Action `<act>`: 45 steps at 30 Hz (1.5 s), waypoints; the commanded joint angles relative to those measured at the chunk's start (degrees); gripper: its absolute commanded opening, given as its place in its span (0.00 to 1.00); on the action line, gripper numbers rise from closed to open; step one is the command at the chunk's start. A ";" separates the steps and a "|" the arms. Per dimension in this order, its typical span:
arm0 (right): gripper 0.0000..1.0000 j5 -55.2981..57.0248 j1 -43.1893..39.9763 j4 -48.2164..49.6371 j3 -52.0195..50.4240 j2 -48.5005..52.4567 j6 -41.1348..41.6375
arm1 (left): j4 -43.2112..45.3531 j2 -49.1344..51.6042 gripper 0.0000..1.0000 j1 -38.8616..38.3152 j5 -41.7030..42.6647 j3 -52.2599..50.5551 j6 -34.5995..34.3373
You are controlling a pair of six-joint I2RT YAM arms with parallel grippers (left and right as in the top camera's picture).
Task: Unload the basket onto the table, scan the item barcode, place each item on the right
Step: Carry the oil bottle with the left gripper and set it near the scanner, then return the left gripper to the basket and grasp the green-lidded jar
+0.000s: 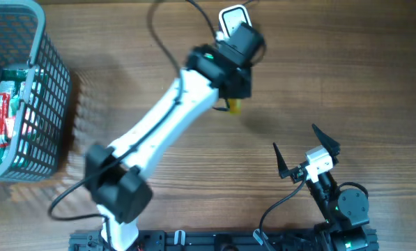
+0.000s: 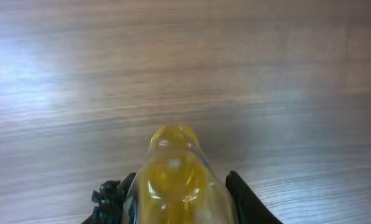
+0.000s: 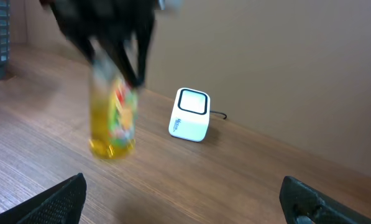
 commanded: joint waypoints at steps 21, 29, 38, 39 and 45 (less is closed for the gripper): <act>1.00 -0.92 -0.24 0.31 -0.07 -0.26 0.24 | 17.33 -4.31 1.00 -5.27 -8.68 -4.70 0.50; 1.00 -0.90 -0.24 0.31 -0.07 -0.24 0.22 | 13.33 -22.53 1.00 14.23 -15.78 -3.85 7.08; 1.00 -0.92 -0.24 0.31 -0.07 -0.24 0.24 | 4.52 -32.30 1.00 60.65 -14.86 -3.87 10.82; 1.00 -0.92 -0.24 0.31 -0.07 -0.24 0.24 | 3.39 -32.09 1.00 64.19 -13.73 -3.87 9.07; 1.00 -0.92 -0.24 0.33 -0.07 -0.24 0.26 | -5.18 -24.85 1.00 80.21 -2.99 -3.93 0.55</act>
